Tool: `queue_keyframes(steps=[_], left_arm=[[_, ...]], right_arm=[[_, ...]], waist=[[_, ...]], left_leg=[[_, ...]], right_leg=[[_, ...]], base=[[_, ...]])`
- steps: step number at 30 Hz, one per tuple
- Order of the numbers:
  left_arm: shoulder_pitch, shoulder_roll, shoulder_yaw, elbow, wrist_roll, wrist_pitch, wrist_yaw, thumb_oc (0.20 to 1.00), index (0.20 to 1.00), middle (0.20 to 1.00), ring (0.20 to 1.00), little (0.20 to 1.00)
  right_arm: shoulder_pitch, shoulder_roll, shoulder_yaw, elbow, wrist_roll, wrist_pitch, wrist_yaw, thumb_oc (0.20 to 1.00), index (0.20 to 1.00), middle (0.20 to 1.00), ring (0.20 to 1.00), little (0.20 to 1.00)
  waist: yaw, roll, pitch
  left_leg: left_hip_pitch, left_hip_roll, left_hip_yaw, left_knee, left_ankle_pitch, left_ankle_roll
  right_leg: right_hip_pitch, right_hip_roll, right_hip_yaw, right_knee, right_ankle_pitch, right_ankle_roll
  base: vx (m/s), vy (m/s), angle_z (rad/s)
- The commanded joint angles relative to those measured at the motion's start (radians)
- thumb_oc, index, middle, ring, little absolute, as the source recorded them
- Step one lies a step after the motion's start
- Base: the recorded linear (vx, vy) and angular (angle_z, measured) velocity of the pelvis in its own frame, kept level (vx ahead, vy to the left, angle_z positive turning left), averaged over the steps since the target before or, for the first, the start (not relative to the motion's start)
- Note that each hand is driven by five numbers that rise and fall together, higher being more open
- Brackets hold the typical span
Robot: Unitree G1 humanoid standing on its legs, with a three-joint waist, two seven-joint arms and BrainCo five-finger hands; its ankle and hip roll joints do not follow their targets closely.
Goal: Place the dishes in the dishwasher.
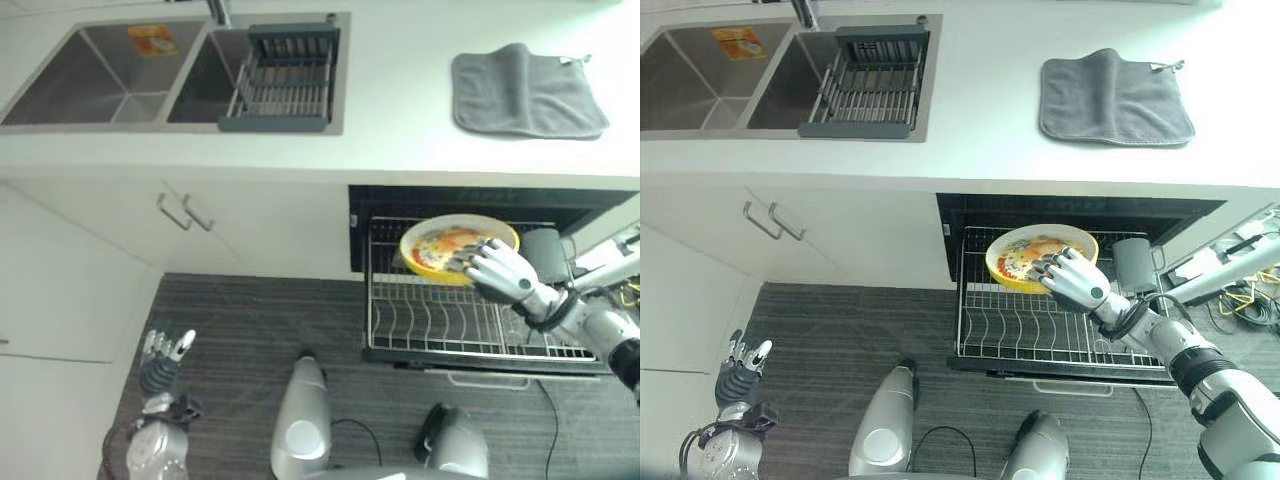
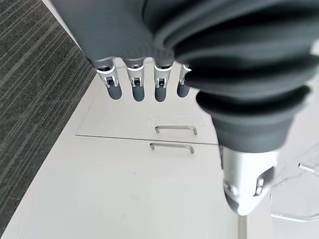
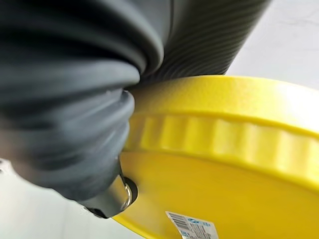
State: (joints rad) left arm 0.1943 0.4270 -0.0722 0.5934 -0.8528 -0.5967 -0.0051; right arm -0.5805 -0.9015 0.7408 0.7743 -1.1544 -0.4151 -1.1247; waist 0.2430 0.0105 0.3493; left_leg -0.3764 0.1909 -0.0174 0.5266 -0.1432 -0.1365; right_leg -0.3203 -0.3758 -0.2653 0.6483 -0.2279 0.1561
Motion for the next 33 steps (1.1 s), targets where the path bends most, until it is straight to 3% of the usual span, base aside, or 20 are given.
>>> queue_keyframes(steps=[1, 7, 14, 15, 26, 33], left_arm=[[-0.005, 0.062, -0.02, -0.038, -0.022, -0.086, -0.012, 1.0, 1.0, 1.0, 1.0, 1.0], [-0.022, 0.072, -0.037, -0.076, -0.053, -0.099, 0.002, 1.0, 1.0, 1.0, 1.0, 1.0], [-0.064, 0.131, -0.026, -0.136, -0.084, -0.1, -0.035, 1.0, 1.0, 1.0, 1.0, 1.0], [-0.067, 0.133, -0.031, -0.145, -0.081, -0.101, -0.031, 1.0, 1.0, 1.0, 1.0, 1.0], [-0.127, 0.213, -0.008, -0.317, -0.047, -0.089, 0.0, 1.0, 1.0, 1.0, 1.0, 1.0], [-0.126, 0.243, 0.031, -0.362, -0.048, -0.077, -0.013, 1.0, 1.0, 1.0, 1.0, 1.0]], right_arm=[[-0.066, 0.029, -0.005, 0.001, 0.098, 0.032, -0.018, 0.2, 0.2, 0.2, 0.2, 0.2], [-0.138, 0.032, 0.059, 0.057, 0.096, 0.018, 0.041, 0.2, 0.2, 0.2, 0.2, 0.2], [-0.247, 0.056, 0.155, 0.131, 0.088, 0.022, 0.046, 0.2, 0.2, 0.2, 0.2, 0.2], [-0.256, 0.062, 0.16, 0.136, 0.088, 0.022, 0.05, 0.2, 0.2, 0.2, 0.2, 0.2], [-0.367, 0.13, 0.151, 0.209, 0.1, 0.142, 0.001, 0.2, 0.2, 0.2, 0.2, 0.2], [-0.405, 0.117, 0.156, 0.209, 0.139, 0.139, 0.035, 0.2, 0.2, 0.2, 0.2, 0.2]], waist=[[0.013, -0.002, -0.021], [0.031, 0.009, 0.014], [0.077, -0.013, 0.07], [0.082, -0.013, 0.073], [0.143, -0.031, 0.135], [0.162, -0.042, 0.152]], left_leg=[[-0.057, -0.031, -0.024, 0.081, 0.028, 0.055], [-0.129, -0.057, -0.048, 0.116, 0.032, 0.061], [-0.228, -0.079, -0.076, 0.138, 0.032, 0.08], [-0.226, -0.081, -0.077, 0.154, 0.003, 0.078], [-0.376, -0.121, -0.109, 0.211, 0.006, 0.104], [-0.427, -0.123, -0.121, 0.232, 0.008, 0.112]], right_leg=[[-0.021, 0.059, -0.027, 0.022, 0.05, -0.094], [-0.095, 0.05, -0.018, 0.063, 0.046, -0.1], [-0.19, 0.047, -0.031, 0.106, 0.047, -0.103], [-0.188, 0.047, -0.026, 0.122, 0.023, -0.094], [-0.304, 0.052, -0.045, 0.164, 0.042, -0.085], [-0.345, 0.064, -0.042, 0.18, 0.044, -0.084]], base=[[-0.02, -0.022, 0.11], [-0.08, 0.006, 0.05], [-0.11, -0.108, 0.1], [-0.01, -0.052, 0.1], [-0.07, -0.119, 0.07], [-0.02, -0.091, 0.0]])
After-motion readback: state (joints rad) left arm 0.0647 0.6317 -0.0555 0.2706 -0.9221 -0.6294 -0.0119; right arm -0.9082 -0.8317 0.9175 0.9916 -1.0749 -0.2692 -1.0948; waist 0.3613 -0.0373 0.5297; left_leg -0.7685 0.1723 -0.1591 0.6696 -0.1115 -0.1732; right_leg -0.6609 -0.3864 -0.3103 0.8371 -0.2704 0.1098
